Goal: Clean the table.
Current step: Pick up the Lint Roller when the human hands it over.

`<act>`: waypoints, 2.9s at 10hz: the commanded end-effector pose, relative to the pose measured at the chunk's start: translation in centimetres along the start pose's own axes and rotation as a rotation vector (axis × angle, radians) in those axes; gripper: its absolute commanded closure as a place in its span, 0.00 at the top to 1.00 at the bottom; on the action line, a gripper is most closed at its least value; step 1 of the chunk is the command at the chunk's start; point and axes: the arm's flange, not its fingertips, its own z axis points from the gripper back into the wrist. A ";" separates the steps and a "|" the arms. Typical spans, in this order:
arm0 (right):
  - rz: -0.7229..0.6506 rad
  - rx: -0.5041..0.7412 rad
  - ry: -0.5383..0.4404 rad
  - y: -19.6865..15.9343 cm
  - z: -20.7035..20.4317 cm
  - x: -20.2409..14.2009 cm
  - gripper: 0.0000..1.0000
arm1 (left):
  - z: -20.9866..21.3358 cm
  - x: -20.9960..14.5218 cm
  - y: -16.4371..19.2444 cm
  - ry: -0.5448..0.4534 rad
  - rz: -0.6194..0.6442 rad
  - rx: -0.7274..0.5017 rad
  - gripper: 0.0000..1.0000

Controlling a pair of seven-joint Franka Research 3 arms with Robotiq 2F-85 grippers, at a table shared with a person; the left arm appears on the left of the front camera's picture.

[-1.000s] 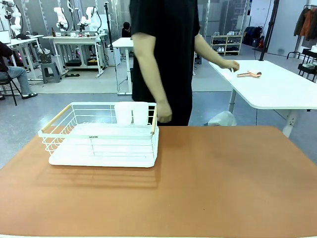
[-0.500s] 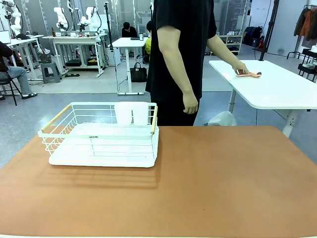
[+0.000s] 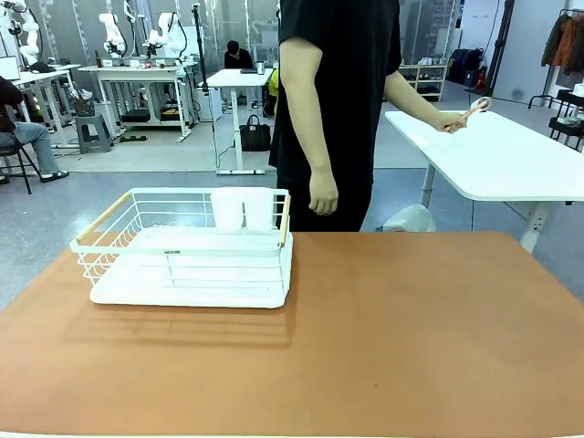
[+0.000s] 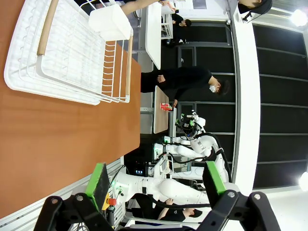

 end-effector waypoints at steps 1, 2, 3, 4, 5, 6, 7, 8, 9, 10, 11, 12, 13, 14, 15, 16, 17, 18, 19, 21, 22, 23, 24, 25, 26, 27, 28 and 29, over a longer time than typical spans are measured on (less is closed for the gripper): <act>-0.007 0.010 -0.004 0.2 -0.1 -0.5 1.00 | 0.3 -0.3 -0.1 0.008 -0.011 -0.011 1.00; -0.007 0.010 -0.004 0.2 -0.1 -0.5 1.00 | 0.3 -0.3 -0.1 0.008 -0.011 -0.011 1.00; -0.007 0.010 -0.004 0.2 -0.1 -0.5 1.00 | 0.3 -0.3 -0.1 0.008 -0.011 -0.011 1.00; -0.007 0.010 -0.004 0.2 -0.1 -0.5 1.00 | 0.3 -0.3 -0.1 0.008 -0.011 -0.011 1.00; -0.007 0.010 -0.004 0.2 -0.1 -0.5 1.00 | 0.3 -0.3 -0.1 0.008 -0.011 -0.011 1.00; -0.007 0.010 -0.004 0.2 -0.1 -0.5 1.00 | 0.3 -0.3 -0.1 0.008 -0.011 -0.011 1.00; -0.007 0.010 -0.004 0.2 -0.1 -0.5 1.00 | 0.3 -0.3 -0.1 0.008 -0.011 -0.011 1.00; -0.007 0.010 -0.004 0.2 -0.1 -0.5 1.00 | 0.3 -0.3 -0.1 0.008 -0.011 -0.011 1.00; -0.007 0.010 -0.004 0.2 -0.1 -0.5 1.00 | 0.3 -0.3 -0.1 0.008 -0.011 -0.011 1.00; -0.007 0.010 -0.004 0.2 -0.1 -0.5 1.00 | 0.3 -0.3 -0.1 0.008 -0.011 -0.011 1.00; -0.007 0.010 -0.004 0.2 -0.1 -0.5 1.00 | 0.3 -0.3 -0.1 0.008 -0.011 -0.011 1.00; -0.007 0.010 -0.004 0.2 -0.1 -0.5 1.00 | 0.3 -0.3 -0.1 0.008 -0.011 -0.011 1.00; -0.007 0.010 -0.004 0.2 -0.1 -0.5 1.00 | 0.3 -0.3 -0.1 0.008 -0.011 -0.011 1.00; -0.007 0.010 -0.004 0.2 -0.1 -0.5 1.00 | 0.3 -0.3 -0.1 0.008 -0.011 -0.011 1.00; -0.007 0.010 -0.004 0.2 -0.1 -0.5 1.00 | 0.3 -0.3 -0.1 0.008 -0.011 -0.011 1.00; -0.007 0.010 -0.004 0.2 -0.1 -0.5 1.00 | 0.3 -0.3 -0.1 0.008 -0.011 -0.011 1.00; -0.007 0.010 -0.004 0.2 -0.1 -0.5 1.00 | 0.3 -0.3 -0.1 0.008 -0.011 -0.011 1.00; -0.007 0.010 -0.004 0.2 -0.1 -0.5 1.00 | 0.3 -0.3 -0.1 0.008 -0.011 -0.011 1.00; -0.007 0.010 -0.004 0.2 -0.1 -0.5 1.00 | 0.3 -0.3 -0.1 0.008 -0.011 -0.011 1.00; -0.007 0.010 -0.004 0.2 -0.1 -0.5 1.00 | 0.3 -0.3 -0.1 0.008 -0.011 -0.011 1.00; -0.007 0.010 -0.004 0.2 -0.1 -0.5 1.00 | 0.3 -0.3 -0.1 0.008 -0.011 -0.011 1.00; -0.007 0.010 -0.004 0.2 -0.1 -0.5 1.00 | 0.3 -0.3 -0.1 0.008 -0.011 -0.011 1.00; -0.007 0.010 -0.004 0.2 -0.1 -0.5 1.00 | 0.3 -0.3 -0.1 0.008 -0.011 -0.011 1.00; -0.007 0.010 -0.004 0.2 -0.1 -0.5 1.00 | 0.3 -0.3 -0.1 0.008 -0.011 -0.011 1.00; -0.007 0.010 -0.004 0.2 -0.1 -0.5 1.00 | 0.3 -0.3 -0.1 0.008 -0.011 -0.011 1.00; -0.007 0.010 -0.004 0.2 -0.1 -0.5 1.00 | 0.3 -0.3 -0.1 0.008 -0.011 -0.011 1.00; -0.007 0.010 -0.004 0.2 -0.1 -0.5 1.00 | 0.3 -0.3 -0.1 0.008 -0.011 -0.011 1.00; -0.007 0.010 -0.004 0.2 -0.1 -0.5 1.00 | 0.0 0.0 0.0 0.000 0.000 0.000 1.00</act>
